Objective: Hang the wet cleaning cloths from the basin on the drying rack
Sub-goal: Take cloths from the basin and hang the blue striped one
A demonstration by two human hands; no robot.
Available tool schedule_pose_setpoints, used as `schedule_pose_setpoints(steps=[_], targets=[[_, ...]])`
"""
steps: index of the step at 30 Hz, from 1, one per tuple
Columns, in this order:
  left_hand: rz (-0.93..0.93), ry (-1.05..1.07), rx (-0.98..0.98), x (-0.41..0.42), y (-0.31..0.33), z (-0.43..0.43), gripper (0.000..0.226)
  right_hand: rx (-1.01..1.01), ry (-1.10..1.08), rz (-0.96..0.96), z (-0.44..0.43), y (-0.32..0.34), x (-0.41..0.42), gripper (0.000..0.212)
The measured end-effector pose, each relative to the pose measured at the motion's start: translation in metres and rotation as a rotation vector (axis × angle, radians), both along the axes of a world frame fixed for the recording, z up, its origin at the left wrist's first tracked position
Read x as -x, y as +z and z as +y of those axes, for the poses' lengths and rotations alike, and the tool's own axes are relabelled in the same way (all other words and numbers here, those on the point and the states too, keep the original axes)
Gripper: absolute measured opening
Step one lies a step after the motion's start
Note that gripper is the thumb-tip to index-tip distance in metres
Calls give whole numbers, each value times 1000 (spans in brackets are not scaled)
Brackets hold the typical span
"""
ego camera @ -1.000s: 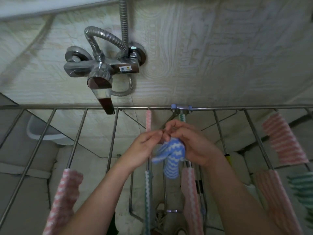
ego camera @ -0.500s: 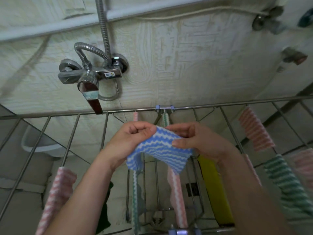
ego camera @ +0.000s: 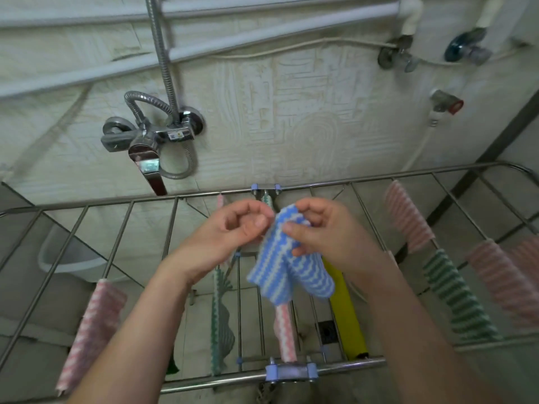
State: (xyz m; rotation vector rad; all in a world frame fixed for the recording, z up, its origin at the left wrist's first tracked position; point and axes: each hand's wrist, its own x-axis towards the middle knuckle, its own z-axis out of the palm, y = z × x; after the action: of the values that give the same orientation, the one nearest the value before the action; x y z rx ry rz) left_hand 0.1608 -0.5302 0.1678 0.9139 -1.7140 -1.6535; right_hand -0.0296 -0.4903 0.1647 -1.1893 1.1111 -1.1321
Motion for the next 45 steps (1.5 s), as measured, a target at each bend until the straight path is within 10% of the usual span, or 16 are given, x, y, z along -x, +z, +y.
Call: schedule_pose_setpoints(steps=[10, 14, 20, 25, 34, 45], targets=[[-198, 113, 333, 52, 7, 5, 12, 119, 74, 504, 21, 2, 37, 43], [-128, 85, 326, 50, 17, -6, 14, 15, 79, 725, 21, -8, 67, 23], [-534, -116, 465, 37, 10, -30, 16, -175, -18, 1048, 25, -20, 104, 34], [-450, -26, 561, 46, -5, -46, 8, -244, -297, 678, 26, -22, 109, 5], [154, 175, -138, 109, -42, -55, 17, -240, -670, -174, 5, -33, 142, 16], [384, 207, -373, 186, -62, -37, 26, -113, -577, 359, -23, -32, 224, 18]])
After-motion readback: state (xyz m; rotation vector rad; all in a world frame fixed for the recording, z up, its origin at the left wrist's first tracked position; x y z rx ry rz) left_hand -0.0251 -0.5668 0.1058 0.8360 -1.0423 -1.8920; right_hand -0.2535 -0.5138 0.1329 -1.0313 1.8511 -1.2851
